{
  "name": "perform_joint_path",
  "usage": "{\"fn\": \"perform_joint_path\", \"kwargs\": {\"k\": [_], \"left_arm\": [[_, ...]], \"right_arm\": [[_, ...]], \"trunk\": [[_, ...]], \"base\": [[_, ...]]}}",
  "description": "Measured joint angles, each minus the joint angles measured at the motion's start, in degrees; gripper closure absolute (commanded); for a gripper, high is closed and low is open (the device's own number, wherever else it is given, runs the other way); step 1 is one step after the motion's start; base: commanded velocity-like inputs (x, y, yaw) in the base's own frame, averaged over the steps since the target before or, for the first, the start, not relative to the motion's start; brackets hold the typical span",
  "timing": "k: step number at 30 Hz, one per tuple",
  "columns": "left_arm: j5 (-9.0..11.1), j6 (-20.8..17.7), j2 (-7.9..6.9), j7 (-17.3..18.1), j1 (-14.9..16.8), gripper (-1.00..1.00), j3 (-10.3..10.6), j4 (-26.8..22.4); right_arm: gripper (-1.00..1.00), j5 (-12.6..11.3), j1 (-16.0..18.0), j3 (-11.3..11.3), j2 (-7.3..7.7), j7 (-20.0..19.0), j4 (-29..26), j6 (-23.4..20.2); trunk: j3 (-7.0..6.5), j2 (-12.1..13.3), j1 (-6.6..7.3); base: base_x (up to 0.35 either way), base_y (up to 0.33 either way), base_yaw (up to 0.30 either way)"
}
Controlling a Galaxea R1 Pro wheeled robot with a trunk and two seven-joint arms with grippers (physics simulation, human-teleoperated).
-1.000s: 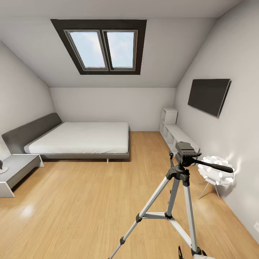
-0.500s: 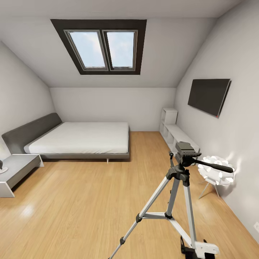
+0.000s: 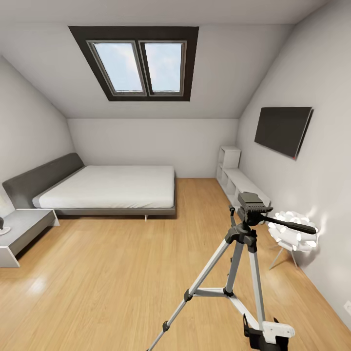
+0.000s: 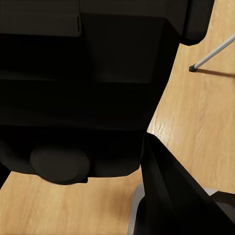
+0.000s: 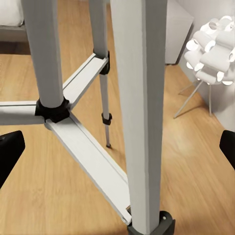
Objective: Attach the digital camera to the camera tripod in the bedroom.
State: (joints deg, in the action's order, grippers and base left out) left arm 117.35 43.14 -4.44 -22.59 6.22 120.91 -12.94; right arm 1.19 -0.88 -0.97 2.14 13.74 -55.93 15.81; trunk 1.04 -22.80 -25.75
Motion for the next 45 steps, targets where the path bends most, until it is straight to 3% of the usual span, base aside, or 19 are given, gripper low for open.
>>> {"fn": "perform_joint_path", "kwargs": {"k": [16, 25, 29, 34, 38, 39, 41, 45], "left_arm": [[-0.13, 0.04, 0.15, 0.08, 0.02, 1.00, -0.01, 0.29], [-0.45, -0.19, 0.44, -0.15, 0.34, 1.00, 0.04, 3.97], [-0.62, -0.75, 0.32, -0.27, 3.01, 1.00, 0.11, 4.71], [-0.63, -6.50, 0.30, -0.28, 9.67, 1.00, 0.03, 4.93], [-0.84, -13.96, 0.54, -0.26, 16.76, 1.00, 0.19, 4.96], [-0.17, -16.64, 0.87, -0.31, 19.66, 1.00, -0.54, 4.86], [-1.09, -20.65, 1.43, -0.35, 25.31, 1.00, 0.31, 4.97], [-1.00, -29.36, 2.88, -0.31, 35.48, 1.00, 0.04, 4.97]], "right_arm": [[-1.00, -0.03, 0.00, 0.02, -0.10, 0.14, 0.00, 0.33], [-1.00, -0.08, 0.00, 0.02, -0.15, 0.26, 0.00, 0.33], [-1.00, -0.08, 0.00, 0.02, -0.15, 0.26, 0.00, 0.33], [-1.00, -0.08, 0.00, 0.02, -0.15, 0.27, 0.00, 0.33], [-1.00, -0.08, 0.00, 0.02, -0.15, 0.27, -0.01, 0.33], [-1.00, -0.08, -0.01, 0.02, -0.15, 0.27, -0.01, 0.33], [-1.00, -0.08, -0.01, 0.02, -0.15, 0.28, -0.01, 0.33], [-1.00, -0.07, -0.01, 0.02, -0.15, 0.28, -0.01, 0.33]], "trunk": [[0.00, 0.00, 0.00], [0.00, 0.00, 0.00], [-0.01, 0.00, 0.00], [-0.01, 0.00, 0.00], [-0.01, 0.00, 0.00], [0.01, 0.00, 0.00], [-0.02, 0.00, 0.00], [-0.02, 0.00, 0.00]], "base": [[0.000, 0.000, 0.000], [0.000, 0.000, 0.000], [0.000, 0.000, 0.000], [0.000, 0.000, 0.000], [0.000, 0.000, 0.000], [0.000, 0.000, 0.000], [0.000, 0.000, 0.000], [0.000, 0.000, 0.000]]}}
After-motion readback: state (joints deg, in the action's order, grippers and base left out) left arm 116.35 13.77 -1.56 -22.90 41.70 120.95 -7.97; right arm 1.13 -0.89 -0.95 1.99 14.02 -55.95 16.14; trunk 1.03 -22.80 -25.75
